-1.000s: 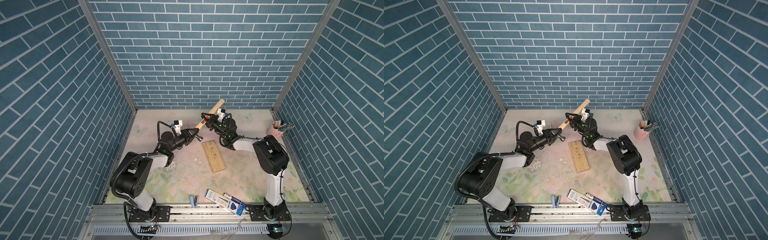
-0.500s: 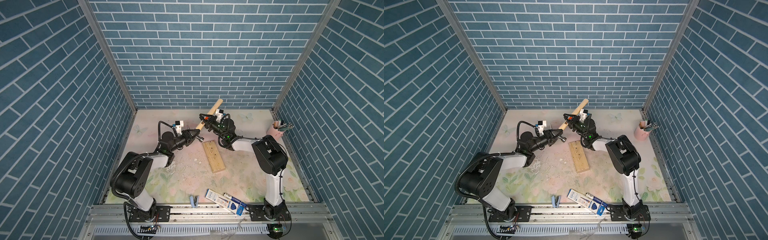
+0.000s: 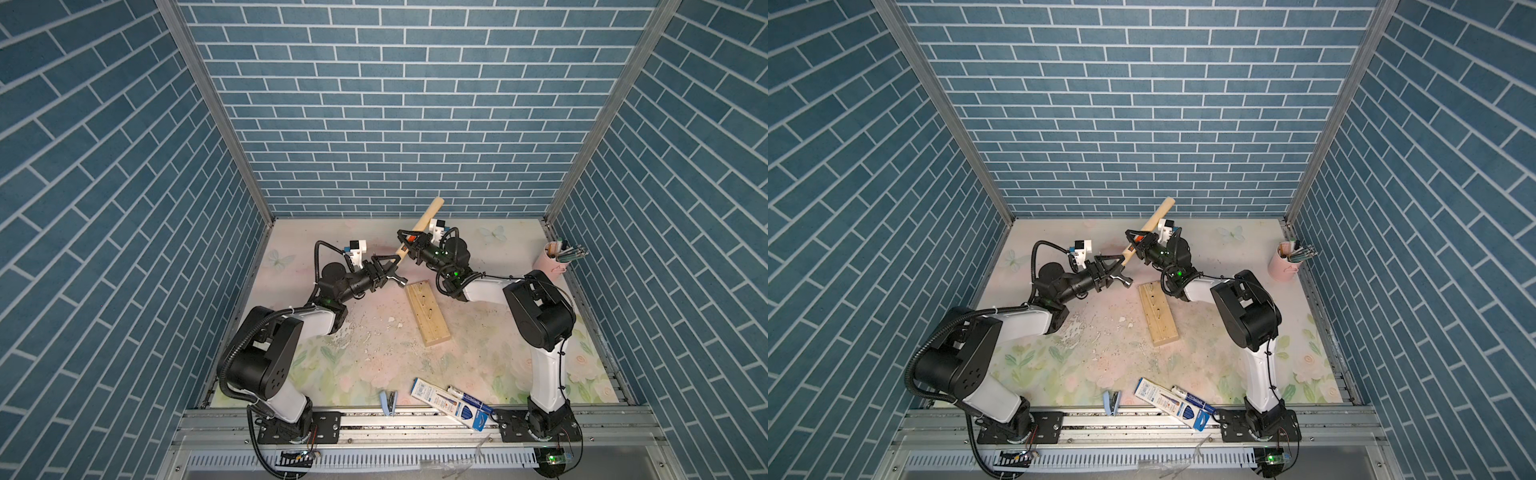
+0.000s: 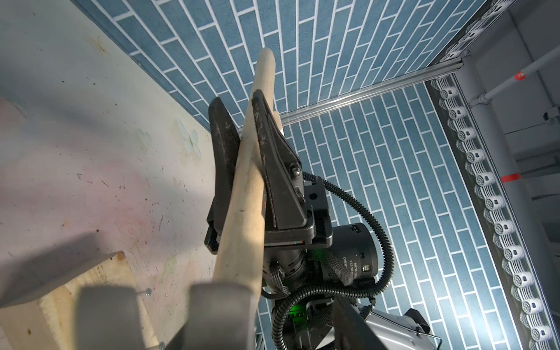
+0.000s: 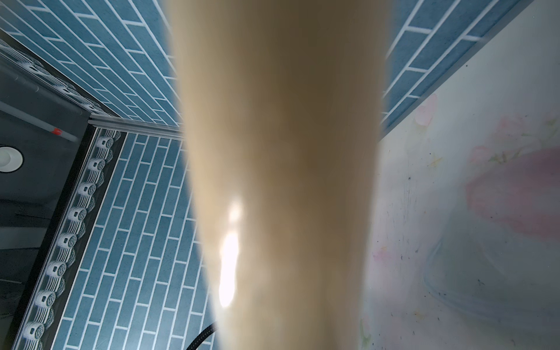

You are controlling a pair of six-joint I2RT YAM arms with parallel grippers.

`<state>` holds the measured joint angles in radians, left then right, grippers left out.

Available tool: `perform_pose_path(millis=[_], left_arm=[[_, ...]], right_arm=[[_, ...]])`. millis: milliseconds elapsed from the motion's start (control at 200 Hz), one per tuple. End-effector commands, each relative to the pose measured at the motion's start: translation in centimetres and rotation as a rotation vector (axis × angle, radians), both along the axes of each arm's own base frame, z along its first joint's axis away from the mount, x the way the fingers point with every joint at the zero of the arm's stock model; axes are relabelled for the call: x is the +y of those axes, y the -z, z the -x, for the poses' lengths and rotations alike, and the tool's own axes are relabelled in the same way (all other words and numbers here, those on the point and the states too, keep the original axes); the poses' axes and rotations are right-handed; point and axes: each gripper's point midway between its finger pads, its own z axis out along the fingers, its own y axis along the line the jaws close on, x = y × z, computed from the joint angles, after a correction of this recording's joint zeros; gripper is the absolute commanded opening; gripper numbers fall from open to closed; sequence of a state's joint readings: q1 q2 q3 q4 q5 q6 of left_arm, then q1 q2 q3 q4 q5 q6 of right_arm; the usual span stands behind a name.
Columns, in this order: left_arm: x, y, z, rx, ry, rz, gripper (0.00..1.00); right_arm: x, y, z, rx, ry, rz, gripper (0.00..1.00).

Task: Use a claw hammer to pull out a nail
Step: Pick up the hammer at the center of the board.

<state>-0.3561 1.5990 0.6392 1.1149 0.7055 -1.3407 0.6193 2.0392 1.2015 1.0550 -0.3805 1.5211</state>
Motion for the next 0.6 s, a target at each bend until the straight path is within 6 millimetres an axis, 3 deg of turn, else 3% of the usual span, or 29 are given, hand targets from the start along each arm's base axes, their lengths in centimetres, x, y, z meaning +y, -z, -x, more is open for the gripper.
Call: perform_pose_path(millis=[0, 290, 595], left_arm=[[0.5, -3.8, 0.3, -0.124, 0.000, 0.030, 0.65], [2.6, -2.0, -0.5, -0.068, -0.044, -0.023, 0.72], [4.9, -1.4, -0.2, -0.048, -0.069, -0.160, 0.75]], right_arm=[[-0.7, -4.2, 0.8, -0.087, -0.012, -0.055, 0.00], [-2.1, -6.2, 0.4, -0.124, 0.007, -0.047, 0.00], [-4.0, -8.0, -0.1, -0.164, 0.034, -0.017, 0.00]])
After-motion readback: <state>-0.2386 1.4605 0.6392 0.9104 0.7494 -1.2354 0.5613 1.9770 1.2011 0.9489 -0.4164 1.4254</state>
